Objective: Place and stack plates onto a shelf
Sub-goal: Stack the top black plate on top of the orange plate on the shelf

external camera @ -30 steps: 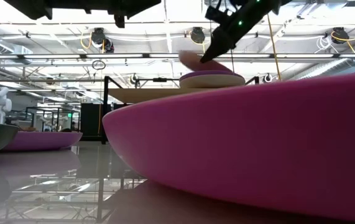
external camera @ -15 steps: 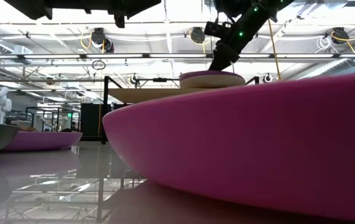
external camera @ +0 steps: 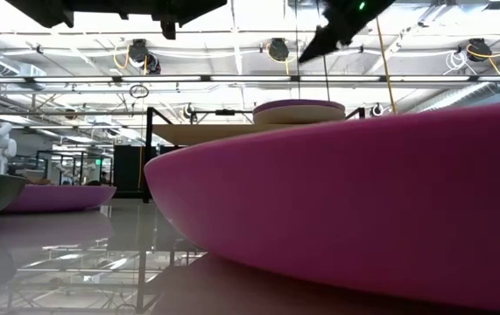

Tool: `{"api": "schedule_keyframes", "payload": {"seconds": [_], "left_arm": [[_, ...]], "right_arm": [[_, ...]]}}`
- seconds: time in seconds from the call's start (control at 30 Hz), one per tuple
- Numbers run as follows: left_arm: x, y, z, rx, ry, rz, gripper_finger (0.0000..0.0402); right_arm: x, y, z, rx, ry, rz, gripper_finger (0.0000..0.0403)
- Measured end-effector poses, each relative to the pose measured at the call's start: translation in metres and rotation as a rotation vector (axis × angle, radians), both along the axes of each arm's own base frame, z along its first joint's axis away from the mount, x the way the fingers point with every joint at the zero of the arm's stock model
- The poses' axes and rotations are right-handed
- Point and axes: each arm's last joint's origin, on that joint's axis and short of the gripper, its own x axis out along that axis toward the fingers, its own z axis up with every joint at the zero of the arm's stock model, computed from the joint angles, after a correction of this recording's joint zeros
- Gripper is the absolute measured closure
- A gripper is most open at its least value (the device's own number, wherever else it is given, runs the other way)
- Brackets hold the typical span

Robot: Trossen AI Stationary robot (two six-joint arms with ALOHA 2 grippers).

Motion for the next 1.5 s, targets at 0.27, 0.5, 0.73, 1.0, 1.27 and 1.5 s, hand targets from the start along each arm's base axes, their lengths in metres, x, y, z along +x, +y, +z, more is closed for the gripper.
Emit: {"api": "schedule_keyframes", "payload": {"seconds": [0.27,0.5,0.73,1.0,1.27,1.5], "left_arm": [[0.0,0.0,0.0,-0.006,-0.001,-0.001,0.03],[0.0,0.0,-0.003,-0.004,0.028,-0.001,0.03],[0.0,-0.006,-0.003,0.003,0.048,-0.022,0.03],[0.013,-0.013,0.002,0.028,0.199,-0.041,0.03],[0.039,-0.023,-0.003,0.12,0.287,-0.062,0.03],[0.065,-0.034,-0.008,0.194,0.415,-0.091,0.03]], "right_arm": [[-0.029,0.03,0.03,0.024,-0.141,0.088,0.0247],[-0.045,0.061,0.045,0.166,-0.244,0.32,0.0248],[-0.05,0.088,0.037,0.262,-0.164,0.409,0.0248],[-0.058,0.117,-0.007,0.266,-0.128,0.424,0.0248],[-0.082,0.136,-0.037,0.309,-0.276,0.511,0.0248],[-0.102,0.142,-0.059,0.349,-0.359,0.585,0.0248]]}}
